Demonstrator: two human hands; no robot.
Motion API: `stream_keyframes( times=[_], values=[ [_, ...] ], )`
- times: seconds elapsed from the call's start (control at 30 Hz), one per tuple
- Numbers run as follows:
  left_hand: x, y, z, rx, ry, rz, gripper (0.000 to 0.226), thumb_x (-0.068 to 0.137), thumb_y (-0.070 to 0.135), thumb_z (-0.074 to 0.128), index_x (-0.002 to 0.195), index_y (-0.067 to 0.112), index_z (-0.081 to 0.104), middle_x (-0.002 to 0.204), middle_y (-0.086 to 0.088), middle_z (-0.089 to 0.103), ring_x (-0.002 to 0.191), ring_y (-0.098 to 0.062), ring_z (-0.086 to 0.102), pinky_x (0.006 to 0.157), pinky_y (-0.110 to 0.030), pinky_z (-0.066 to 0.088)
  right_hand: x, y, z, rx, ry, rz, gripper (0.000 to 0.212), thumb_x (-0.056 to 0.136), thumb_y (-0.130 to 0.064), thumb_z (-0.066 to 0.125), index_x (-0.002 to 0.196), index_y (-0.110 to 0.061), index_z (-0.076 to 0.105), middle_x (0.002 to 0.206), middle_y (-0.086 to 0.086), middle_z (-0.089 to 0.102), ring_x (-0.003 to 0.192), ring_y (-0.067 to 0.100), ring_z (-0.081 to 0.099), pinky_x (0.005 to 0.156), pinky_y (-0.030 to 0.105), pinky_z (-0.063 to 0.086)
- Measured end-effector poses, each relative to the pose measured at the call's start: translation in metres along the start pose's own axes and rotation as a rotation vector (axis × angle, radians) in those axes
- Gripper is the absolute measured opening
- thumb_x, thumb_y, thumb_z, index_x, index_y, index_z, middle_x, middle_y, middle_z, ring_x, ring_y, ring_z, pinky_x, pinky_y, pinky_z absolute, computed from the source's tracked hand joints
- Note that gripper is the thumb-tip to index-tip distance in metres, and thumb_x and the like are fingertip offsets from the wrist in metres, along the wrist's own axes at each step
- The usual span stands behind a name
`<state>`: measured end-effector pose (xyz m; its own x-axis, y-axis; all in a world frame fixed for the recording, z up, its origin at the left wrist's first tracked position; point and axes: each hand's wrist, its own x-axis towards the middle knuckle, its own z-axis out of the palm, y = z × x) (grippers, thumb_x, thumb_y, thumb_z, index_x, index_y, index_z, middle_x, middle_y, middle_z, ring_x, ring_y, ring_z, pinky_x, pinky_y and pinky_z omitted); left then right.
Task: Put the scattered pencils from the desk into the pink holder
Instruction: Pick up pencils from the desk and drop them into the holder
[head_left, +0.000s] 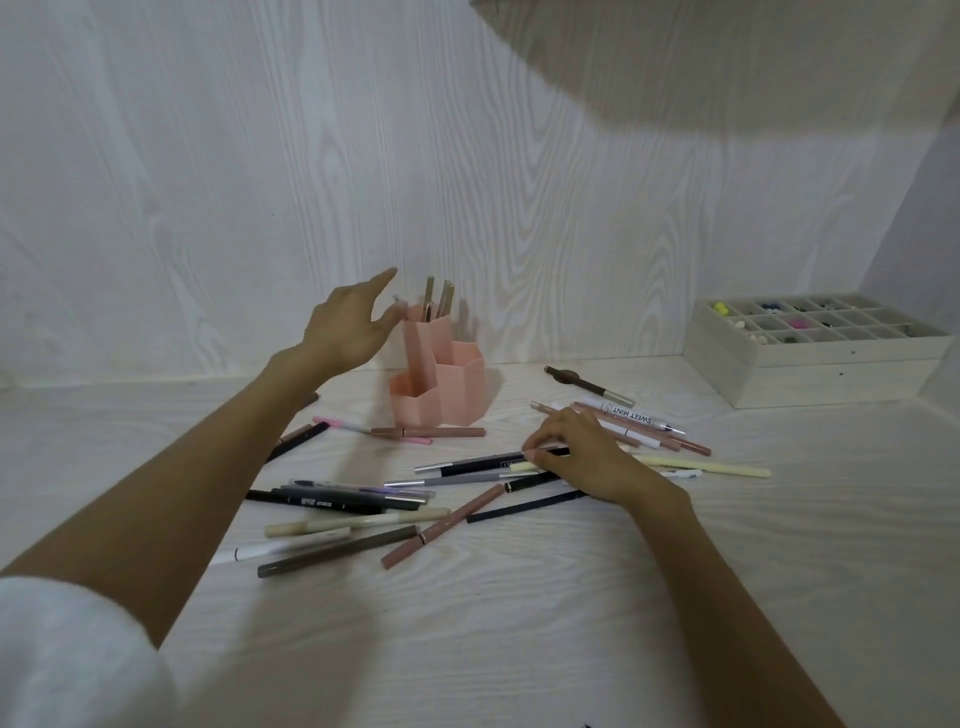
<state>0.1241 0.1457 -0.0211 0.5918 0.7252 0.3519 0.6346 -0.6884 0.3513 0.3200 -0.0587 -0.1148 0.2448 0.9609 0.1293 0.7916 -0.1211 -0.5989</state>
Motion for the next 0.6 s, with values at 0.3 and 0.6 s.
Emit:
stream_keyframes(
  times=[0.3,0.6],
  values=[
    [-0.104,-0.048,0.024,-0.229,0.214,-0.062,0.024,0.092,0.024,0.058,0.116,0.023,0.065,0.124,0.002,0.063,0.117,-0.021,0.055,0.099,-0.041,0.045,0.002,-0.002,-0.005,0.051,-0.139,0.086,0.006,0.088,-0.030,0.061,0.094,-0.031,0.061,0.094,-0.015,0.059,0.092,0.004,0.053,0.074,0.019,0.045],
    [-0.122,-0.085,0.041,-0.331,0.221,-0.135,0.014,0.089,0.028,0.061,0.099,0.035,0.069,0.112,0.020,0.065,0.103,0.000,0.058,0.081,-0.019,0.044,0.001,0.002,0.008,0.142,0.126,0.017,0.012,0.083,-0.030,0.069,0.092,-0.038,0.071,0.090,-0.026,0.065,0.090,-0.007,0.057,0.074,0.011,0.040]
  ],
)
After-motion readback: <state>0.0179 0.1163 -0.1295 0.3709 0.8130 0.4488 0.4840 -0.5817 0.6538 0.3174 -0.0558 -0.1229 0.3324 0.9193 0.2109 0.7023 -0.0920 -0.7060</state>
